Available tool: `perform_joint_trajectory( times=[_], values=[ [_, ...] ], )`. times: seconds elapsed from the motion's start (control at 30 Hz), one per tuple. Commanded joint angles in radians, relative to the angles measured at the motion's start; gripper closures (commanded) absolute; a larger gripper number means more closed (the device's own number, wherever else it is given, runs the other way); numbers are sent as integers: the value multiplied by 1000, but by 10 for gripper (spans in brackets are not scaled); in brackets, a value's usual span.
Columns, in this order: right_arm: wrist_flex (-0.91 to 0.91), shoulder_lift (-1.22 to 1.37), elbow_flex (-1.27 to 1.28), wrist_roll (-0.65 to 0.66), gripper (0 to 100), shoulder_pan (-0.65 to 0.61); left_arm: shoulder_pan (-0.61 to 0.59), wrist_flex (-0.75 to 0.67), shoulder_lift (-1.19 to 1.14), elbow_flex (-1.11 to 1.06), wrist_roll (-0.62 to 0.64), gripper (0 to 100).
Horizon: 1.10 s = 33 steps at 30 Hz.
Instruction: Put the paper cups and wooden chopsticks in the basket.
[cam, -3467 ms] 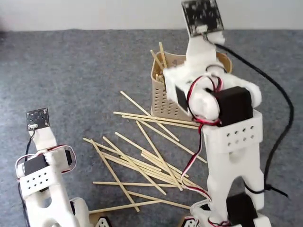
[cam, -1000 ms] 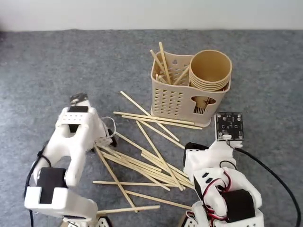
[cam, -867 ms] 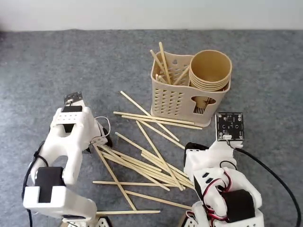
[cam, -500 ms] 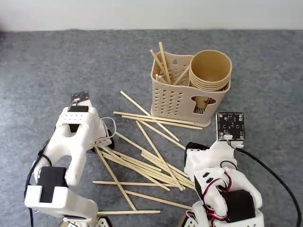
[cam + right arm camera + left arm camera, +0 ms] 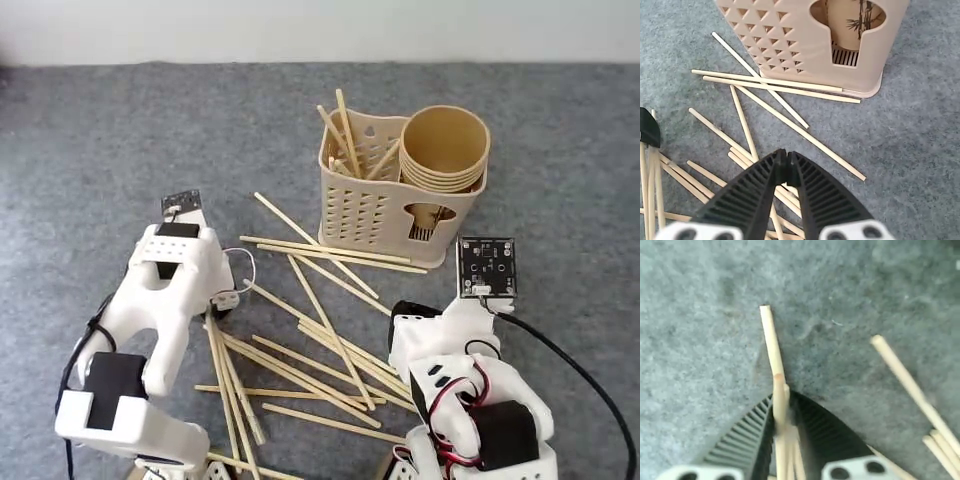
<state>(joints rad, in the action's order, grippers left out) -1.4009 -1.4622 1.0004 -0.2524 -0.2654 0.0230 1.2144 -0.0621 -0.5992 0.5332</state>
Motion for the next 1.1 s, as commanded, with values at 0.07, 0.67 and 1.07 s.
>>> perform_joint_trajectory(
  times=[0.07, 0.67, 1.07],
  values=[
    [21, 18, -5, -9, 984, 12, 74, 89, 17, 145, 5, 988],
    [19, 18, -5, -8, 984, 13, 95, 539, 17, 1023, 2, 988],
    [19, 18, -3, -9, 984, 13, 184, 531, 17, 1572, 3, 988]
  ],
)
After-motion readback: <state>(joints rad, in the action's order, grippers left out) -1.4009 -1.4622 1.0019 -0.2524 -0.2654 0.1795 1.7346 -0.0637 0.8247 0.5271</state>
